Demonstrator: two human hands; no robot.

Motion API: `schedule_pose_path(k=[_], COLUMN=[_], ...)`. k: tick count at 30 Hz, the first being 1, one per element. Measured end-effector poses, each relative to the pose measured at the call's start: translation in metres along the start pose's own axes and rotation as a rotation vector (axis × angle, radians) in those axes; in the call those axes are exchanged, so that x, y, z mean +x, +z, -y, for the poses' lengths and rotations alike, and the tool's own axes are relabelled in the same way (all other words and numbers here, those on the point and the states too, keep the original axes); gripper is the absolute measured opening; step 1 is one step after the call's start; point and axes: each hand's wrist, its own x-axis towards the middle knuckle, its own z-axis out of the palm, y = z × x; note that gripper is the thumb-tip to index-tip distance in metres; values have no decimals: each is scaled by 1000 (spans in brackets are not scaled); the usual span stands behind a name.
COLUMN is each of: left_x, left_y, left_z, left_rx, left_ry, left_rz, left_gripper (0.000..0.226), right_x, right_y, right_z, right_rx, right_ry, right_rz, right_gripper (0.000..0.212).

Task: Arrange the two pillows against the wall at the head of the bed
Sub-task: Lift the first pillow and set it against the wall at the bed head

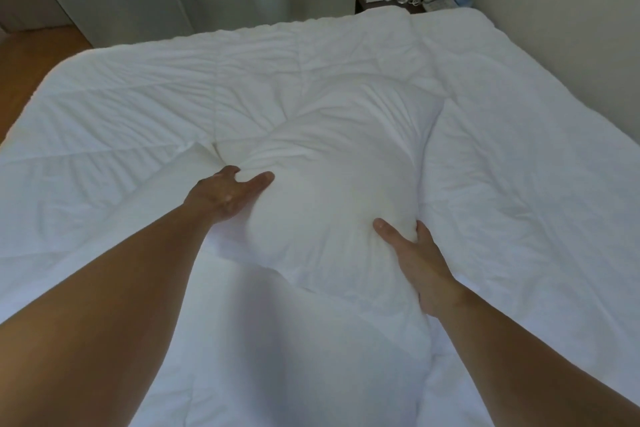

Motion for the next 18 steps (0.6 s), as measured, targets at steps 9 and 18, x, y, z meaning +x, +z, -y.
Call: schedule_pose_path(k=[9, 18], left_x=[-26, -119], left_y=[16, 49], left_z=[7, -10], left_rx=[-513, -961], left_ry=[-33, 34], left_rz=[106, 197], left_gripper=[120, 77], right_x=[-9, -57], right_y=[-6, -69], right_z=[5, 24], right_rx=[242, 147], right_ry=[-75, -226], right_rz=[62, 6], right_gripper=[78, 73])
